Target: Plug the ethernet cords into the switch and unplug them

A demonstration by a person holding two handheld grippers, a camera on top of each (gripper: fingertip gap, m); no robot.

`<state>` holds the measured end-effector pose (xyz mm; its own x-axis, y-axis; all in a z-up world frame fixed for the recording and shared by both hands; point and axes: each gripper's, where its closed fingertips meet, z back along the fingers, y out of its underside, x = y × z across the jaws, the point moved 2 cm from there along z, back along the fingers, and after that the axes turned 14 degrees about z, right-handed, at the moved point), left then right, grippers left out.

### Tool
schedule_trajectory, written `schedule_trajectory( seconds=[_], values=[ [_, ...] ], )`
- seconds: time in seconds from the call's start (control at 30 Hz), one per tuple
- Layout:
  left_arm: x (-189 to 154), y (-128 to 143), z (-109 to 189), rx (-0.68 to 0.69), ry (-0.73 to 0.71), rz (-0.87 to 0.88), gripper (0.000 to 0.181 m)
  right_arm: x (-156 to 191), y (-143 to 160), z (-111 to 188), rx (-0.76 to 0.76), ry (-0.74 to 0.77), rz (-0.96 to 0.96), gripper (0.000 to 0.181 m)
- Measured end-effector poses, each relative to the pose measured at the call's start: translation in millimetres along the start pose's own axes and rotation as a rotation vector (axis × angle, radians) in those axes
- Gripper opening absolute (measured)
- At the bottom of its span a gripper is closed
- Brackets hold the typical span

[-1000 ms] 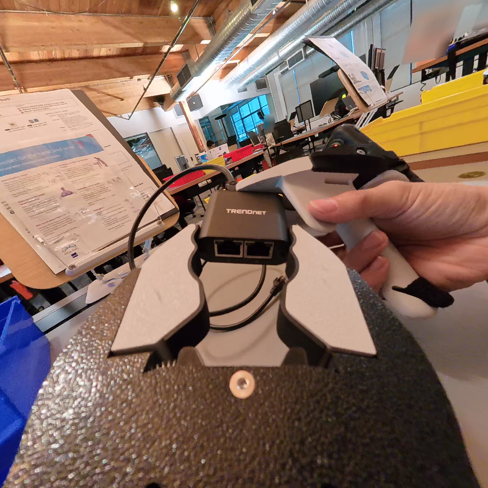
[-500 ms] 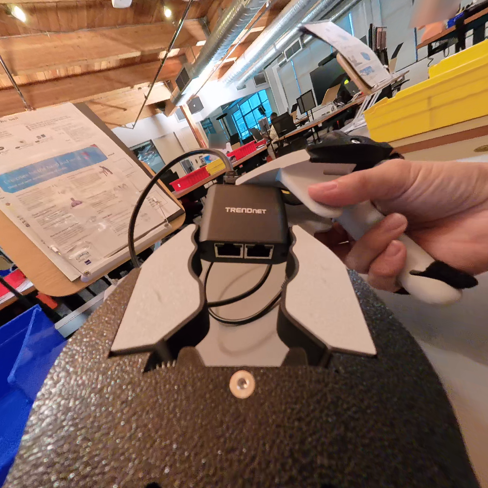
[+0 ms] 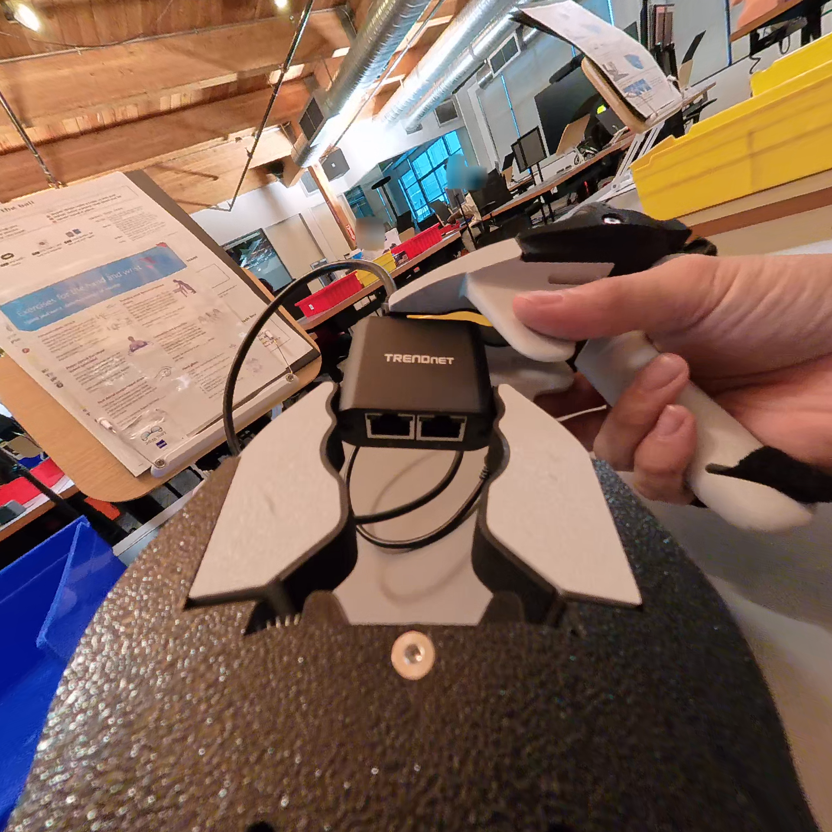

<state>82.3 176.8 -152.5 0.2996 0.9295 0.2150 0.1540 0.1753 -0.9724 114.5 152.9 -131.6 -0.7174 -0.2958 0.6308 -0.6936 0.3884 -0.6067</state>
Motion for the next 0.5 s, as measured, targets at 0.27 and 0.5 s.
schedule_trajectory(
  seconds=[0.27, 0.5],
  values=[
    [-2.5, 7.7, -2.8, 0.032, 0.002, 0.027, 0.061, -5.2, 3.0, 4.2, 0.060, 0.070, 0.085, 0.013],
    [-5.0, 13.4, -6.4, 0.034, 0.044, 0.153, 0.061, -12.1, 4.3, 8.8, 0.075, 0.089, 0.168, 0.012]
  ],
)
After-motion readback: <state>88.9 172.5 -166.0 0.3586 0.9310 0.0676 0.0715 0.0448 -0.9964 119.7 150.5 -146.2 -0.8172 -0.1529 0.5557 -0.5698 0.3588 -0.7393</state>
